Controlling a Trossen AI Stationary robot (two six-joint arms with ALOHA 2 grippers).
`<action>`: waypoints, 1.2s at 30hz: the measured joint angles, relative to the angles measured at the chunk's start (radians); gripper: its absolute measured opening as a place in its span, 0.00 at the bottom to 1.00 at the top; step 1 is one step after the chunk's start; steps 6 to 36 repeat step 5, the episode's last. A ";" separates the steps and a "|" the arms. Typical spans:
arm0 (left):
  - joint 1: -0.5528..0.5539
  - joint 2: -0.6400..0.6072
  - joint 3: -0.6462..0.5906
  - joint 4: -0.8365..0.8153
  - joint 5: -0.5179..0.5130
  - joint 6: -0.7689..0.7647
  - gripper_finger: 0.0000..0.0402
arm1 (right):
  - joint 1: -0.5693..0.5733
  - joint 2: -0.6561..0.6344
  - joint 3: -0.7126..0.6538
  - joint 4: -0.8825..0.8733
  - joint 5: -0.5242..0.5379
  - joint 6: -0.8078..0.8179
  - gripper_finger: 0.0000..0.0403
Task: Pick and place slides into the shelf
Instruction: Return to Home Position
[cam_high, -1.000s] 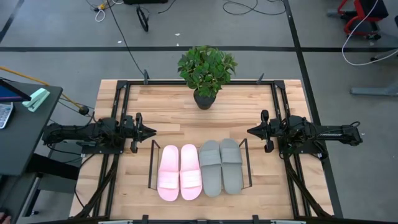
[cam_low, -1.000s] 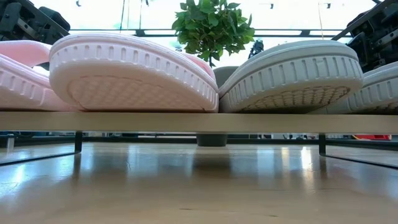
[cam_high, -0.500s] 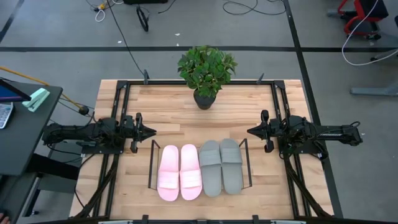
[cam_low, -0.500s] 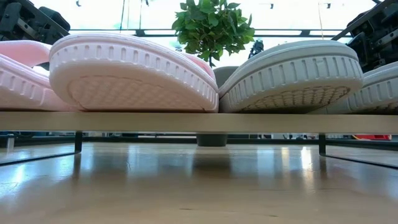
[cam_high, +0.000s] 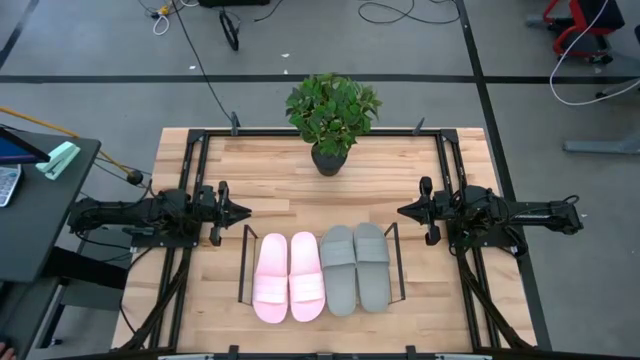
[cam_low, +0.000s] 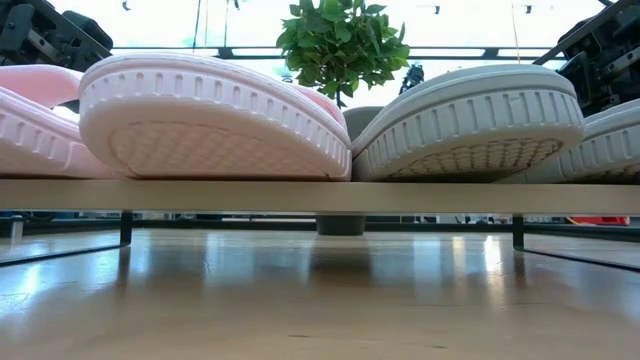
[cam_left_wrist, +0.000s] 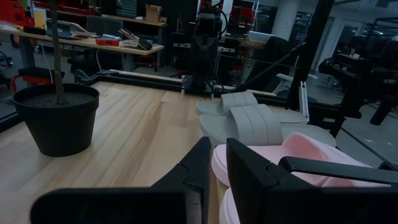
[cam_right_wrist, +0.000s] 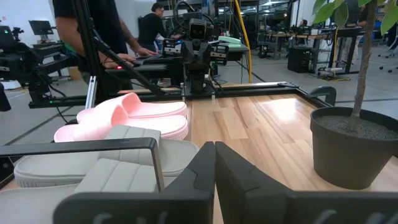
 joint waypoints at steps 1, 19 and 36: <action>0.000 0.000 0.000 0.000 0.000 0.000 0.13 | 0.000 0.000 0.000 0.000 0.000 0.000 0.03; 0.000 0.000 0.000 0.000 0.000 0.000 0.13 | 0.000 0.000 0.000 0.000 0.000 0.000 0.03; 0.000 0.000 0.000 0.000 0.000 0.000 0.13 | 0.000 0.000 0.000 0.000 0.000 0.000 0.03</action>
